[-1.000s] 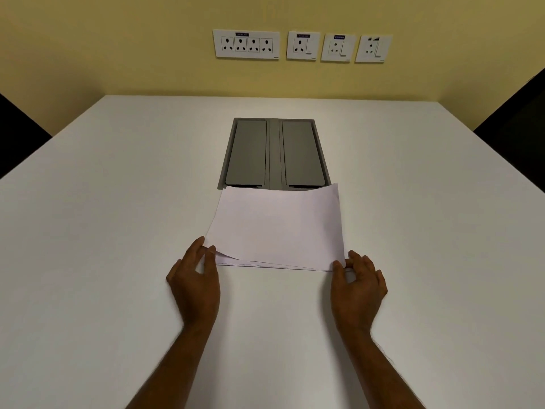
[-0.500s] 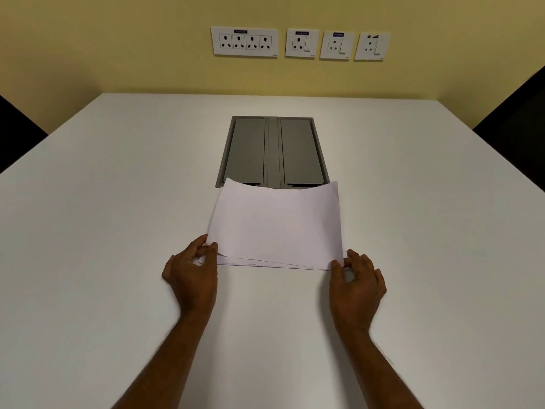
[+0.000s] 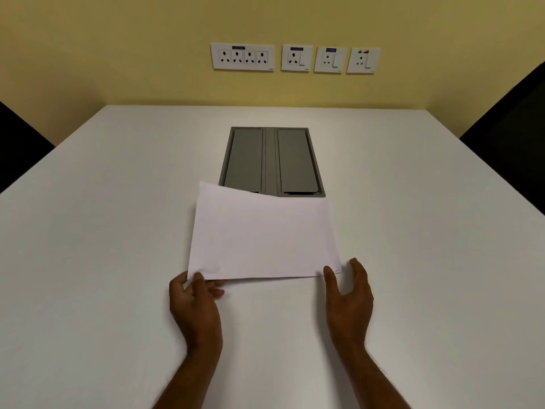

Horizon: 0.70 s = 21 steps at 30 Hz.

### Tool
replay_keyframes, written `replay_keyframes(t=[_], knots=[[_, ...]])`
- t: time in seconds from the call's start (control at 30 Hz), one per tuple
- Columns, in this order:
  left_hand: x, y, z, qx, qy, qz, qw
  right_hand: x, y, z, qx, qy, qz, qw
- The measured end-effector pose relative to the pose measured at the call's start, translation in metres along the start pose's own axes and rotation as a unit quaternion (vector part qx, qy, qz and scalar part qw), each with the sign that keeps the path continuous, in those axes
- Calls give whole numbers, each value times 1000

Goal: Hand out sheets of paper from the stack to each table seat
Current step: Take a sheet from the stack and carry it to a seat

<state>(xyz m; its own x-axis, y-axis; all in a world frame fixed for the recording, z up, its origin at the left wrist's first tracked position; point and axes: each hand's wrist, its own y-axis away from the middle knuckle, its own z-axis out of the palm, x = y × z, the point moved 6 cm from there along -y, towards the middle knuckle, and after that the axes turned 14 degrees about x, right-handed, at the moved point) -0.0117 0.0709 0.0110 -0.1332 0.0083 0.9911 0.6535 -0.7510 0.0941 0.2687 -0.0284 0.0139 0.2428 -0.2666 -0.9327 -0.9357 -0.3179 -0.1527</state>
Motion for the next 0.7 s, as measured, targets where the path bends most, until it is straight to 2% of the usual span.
replay_keyframes(t=[0.13,0.23,0.37,0.47,0.7], knots=[[0,15,-16,-4,74,-142,987,1,26,-24,24,-56,70,996],[6,29,-33,-29,87,-185,978,-1,38,-34,49,-97,164,980],[17,38,-56,-62,68,-173,981,-8,46,-42,51,-183,322,928],[28,41,-71,-83,48,-138,986,-19,52,-55,56,-250,385,887],[51,65,-104,-127,11,-103,987,-24,83,-85,25,-201,416,886]])
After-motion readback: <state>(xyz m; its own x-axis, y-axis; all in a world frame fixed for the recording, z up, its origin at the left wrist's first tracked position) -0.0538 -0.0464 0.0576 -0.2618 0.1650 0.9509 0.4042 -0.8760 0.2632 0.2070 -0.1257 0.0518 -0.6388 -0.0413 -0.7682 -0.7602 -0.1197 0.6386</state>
